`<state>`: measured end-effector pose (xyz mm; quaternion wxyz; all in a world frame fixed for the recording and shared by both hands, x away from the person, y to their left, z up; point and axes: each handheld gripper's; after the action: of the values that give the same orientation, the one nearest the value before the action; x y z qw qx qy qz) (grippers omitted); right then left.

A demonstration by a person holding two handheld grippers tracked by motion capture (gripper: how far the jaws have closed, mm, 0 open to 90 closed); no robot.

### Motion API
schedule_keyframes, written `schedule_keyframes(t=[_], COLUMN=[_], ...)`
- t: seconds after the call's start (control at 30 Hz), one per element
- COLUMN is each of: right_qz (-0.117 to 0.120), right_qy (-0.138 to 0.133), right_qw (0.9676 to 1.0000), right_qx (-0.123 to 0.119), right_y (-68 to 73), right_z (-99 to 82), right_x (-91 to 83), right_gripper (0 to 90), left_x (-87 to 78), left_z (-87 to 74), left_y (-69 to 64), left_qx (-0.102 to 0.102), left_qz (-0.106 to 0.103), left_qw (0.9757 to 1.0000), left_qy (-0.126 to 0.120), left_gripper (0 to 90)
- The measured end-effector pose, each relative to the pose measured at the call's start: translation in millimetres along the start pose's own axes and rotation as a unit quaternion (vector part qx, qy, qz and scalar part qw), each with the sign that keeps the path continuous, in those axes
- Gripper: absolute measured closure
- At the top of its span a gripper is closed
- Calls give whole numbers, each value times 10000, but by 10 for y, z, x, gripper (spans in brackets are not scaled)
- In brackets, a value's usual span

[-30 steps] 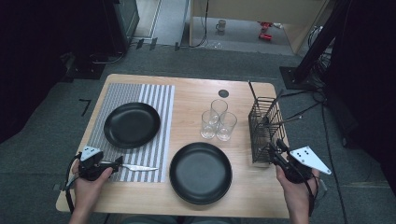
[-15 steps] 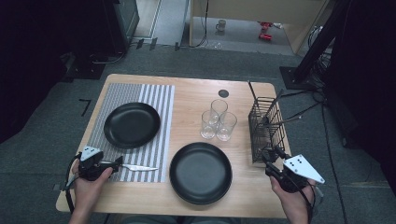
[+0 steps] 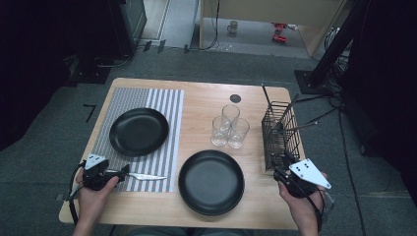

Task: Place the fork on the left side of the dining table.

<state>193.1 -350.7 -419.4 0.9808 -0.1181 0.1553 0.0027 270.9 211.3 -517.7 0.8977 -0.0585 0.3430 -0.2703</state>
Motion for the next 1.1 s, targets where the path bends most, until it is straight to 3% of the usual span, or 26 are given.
schedule_keyframes(t=[0.17, 0.3, 0.63, 0.8, 0.87, 1.1], right_qz=[55, 76, -158, -189, -301, -226], right_qy=[20, 42, -39, -30, 12, 96], right_qw=[9999, 10000, 9993, 9990, 9989, 9988], right_qx=[-84, 34, 336, 396, 365, 427], right_y=[63, 68, -86, -150, -169, -212], right_z=[30, 58, 135, 150, 137, 114], right_x=[11, 20, 21, 49, 70, 90], right_gripper=[558, 650, 685, 714, 731, 728], left_x=[-1, -2, -2, -2, -2, -2], left_z=[0, 0, 0, 0, 0, 0], left_y=[1, 3, 3, 3, 3, 4], left_qx=[2, -6, -8, -6, -6, -11], left_qz=[-3, -8, -11, -10, -9, -10], left_qw=[10000, 10000, 10000, 10000, 10000, 10000], left_qy=[4, -3, -3, -1, 0, -5], left_gripper=[139, 139, 139, 139, 139, 139])
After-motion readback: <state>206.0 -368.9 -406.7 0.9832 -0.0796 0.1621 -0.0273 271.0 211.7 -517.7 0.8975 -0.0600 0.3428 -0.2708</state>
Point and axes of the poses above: each handheld gripper's, and its own axes: x roughly forward along the jaws, z roughly out of its top, y roughly to its left, and after that the axes turned 13 degrees about -z, right-handed
